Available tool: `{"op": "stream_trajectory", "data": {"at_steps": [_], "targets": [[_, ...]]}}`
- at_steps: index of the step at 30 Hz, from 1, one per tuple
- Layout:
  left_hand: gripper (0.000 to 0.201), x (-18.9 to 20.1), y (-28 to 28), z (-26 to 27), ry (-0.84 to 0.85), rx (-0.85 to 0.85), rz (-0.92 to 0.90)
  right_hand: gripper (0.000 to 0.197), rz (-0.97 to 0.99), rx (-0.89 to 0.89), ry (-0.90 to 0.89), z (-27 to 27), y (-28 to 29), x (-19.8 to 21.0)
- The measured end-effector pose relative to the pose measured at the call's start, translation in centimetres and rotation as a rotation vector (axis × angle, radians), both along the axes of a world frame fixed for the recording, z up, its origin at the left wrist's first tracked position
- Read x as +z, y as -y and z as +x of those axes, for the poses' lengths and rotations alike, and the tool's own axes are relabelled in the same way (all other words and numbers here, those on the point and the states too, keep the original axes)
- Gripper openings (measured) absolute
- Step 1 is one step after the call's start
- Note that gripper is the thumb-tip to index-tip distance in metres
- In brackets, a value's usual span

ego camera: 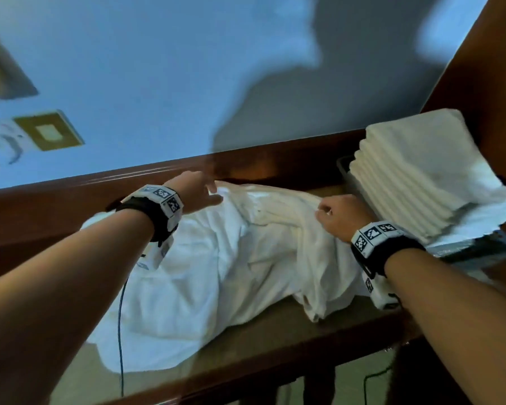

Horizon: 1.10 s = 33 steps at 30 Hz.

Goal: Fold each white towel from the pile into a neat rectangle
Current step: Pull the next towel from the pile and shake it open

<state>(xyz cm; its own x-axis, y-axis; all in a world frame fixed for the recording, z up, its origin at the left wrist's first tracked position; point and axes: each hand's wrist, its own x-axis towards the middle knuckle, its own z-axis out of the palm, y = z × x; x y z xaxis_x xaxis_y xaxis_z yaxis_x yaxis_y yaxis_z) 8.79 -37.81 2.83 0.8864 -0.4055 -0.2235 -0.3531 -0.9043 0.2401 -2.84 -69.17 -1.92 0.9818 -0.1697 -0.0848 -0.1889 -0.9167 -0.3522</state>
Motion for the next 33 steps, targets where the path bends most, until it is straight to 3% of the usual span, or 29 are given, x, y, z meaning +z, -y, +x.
{"op": "stream_trajectory", "data": {"at_steps": [5, 9, 13, 18, 21, 23, 25, 27, 30, 33], "targets": [[0.024, -2.9, -11.4, -2.9, -0.074, 0.152, 0.024, 0.022, 0.037, 0.193, -0.12, 0.5, -12.3, -2.9], [0.031, -6.4, -16.6, -4.4, -0.099, 0.236, 0.019, 0.023, 0.057, 0.262, -0.166, 1.7, -18.6, -4.8], [0.043, -10.2, -18.4, -4.7, -0.047, 0.281, 0.002, 0.039, 0.008, 0.309, -0.172, 3.7, -22.8, -6.9], [0.057, -12.1, -18.8, -2.3, 0.227, 0.249, 0.156, 0.045, 0.043, 0.176, -0.164, 7.1, -25.7, -8.8], [0.041, -12.4, -18.8, -0.3, 0.19, 0.187, 0.214, 0.05, 0.032, 0.152, -0.224, 8.2, -26.5, -9.8], [0.026, -12.3, -18.8, 0.5, 0.171, 0.182, 0.152, 0.051, 0.034, 0.167, -0.267, 8.8, -26.6, -10.1], [0.017, -11.8, -19.1, 0.9, 0.154, 0.194, 0.068, 0.052, 0.04, 0.198, -0.296, 9.4, -26.3, -9.8], [0.014, -10.6, -20.1, 1.2, 0.099, 0.222, -0.03, 0.04, 0.057, 0.273, -0.304, 10.1, -25.9, -8.4], [0.013, -6.9, -22.3, 1.7, 0.049, 0.296, -0.216, 0.021, 0.019, 0.367, -0.26, 11.8, -25.6, -3.9], [0.017, -2.6, -24.8, 1.6, 0.096, 0.282, -0.334, 0.005, -0.072, 0.36, -0.107, 13.3, -26.6, 2.0]]}}
